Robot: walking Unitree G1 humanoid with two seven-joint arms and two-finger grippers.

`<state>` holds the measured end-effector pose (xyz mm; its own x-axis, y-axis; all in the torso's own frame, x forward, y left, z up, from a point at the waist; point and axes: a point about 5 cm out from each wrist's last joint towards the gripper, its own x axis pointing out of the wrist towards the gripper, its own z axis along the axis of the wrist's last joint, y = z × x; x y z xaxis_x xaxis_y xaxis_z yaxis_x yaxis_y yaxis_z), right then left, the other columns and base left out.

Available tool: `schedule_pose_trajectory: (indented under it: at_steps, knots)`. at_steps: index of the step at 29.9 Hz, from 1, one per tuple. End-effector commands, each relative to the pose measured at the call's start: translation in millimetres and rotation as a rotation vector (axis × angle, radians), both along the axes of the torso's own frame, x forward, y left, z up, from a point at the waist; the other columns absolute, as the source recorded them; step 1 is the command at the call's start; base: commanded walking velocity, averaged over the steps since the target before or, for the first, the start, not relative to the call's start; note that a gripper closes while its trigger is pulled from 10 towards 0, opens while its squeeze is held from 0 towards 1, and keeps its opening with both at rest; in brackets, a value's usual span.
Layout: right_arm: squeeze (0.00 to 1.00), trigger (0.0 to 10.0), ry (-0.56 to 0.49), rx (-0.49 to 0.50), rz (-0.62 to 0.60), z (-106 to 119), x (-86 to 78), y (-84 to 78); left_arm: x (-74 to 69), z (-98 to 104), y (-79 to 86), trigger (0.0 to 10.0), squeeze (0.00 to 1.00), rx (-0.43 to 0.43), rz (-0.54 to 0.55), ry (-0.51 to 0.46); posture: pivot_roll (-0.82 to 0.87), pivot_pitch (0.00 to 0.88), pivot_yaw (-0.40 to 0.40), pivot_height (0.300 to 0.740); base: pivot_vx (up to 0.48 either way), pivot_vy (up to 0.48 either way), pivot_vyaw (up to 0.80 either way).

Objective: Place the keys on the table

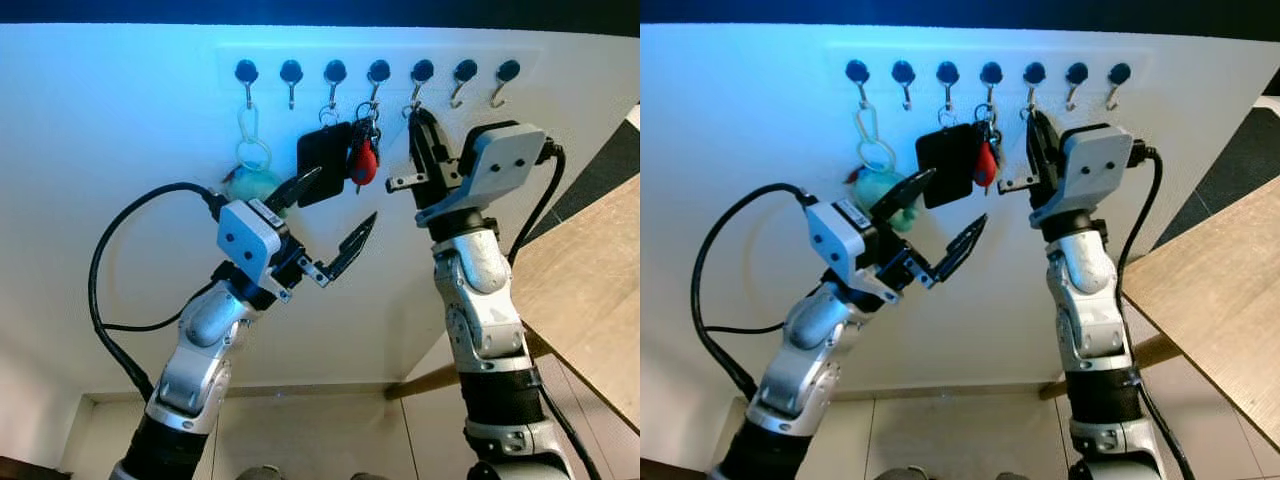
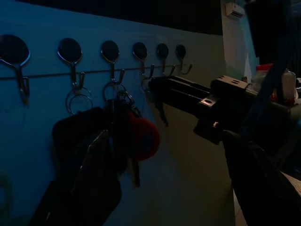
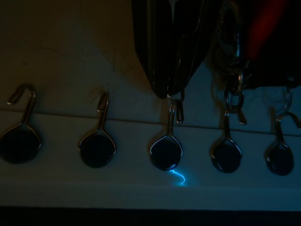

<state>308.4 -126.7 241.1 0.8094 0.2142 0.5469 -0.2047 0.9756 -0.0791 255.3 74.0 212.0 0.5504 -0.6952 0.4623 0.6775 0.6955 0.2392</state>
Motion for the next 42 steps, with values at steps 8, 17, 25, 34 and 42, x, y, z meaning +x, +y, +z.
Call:
schedule_pose_trajectory:
  at_steps: [8,17,25,34,42]
  knots:
    - [0.0,10.0,0.075,-0.08,0.024,-25,-6.0,7.9,-0.6,1,-2.1,10.0,0.0,0.016,-0.014,-0.008,0.05,0.086,-0.031,0.74,0.0,0.0,0.0]
    - [0.0,10.0,-0.008,-0.041,0.118,-4,-12.6,30.1,-0.5,1,-2.5,10.0,0.0,0.018,-0.014,-0.007,0.05,0.087,-0.032,0.74,0.0,0.0,0.0]
    - [0.0,10.0,0.005,0.036,0.144,14,-3.0,34.8,-0.6,1,-3.3,10.0,0.0,0.022,-0.017,-0.005,0.05,0.088,-0.03,0.74,0.0,0.0,0.0]
    - [0.0,10.0,-0.055,0.045,0.219,34,-4.3,40.4,-0.4,2,-3.7,10.0,0.0,0.019,-0.015,-0.007,0.05,0.088,-0.032,0.74,0.0,0.0,0.0]
    - [0.0,10.0,-0.046,0.019,0.211,27,-7.3,39.3,1.0,1,-4.0,10.0,0.0,0.02,-0.011,0.0,0.05,0.09,-0.031,0.74,0.0,0.0,0.0]
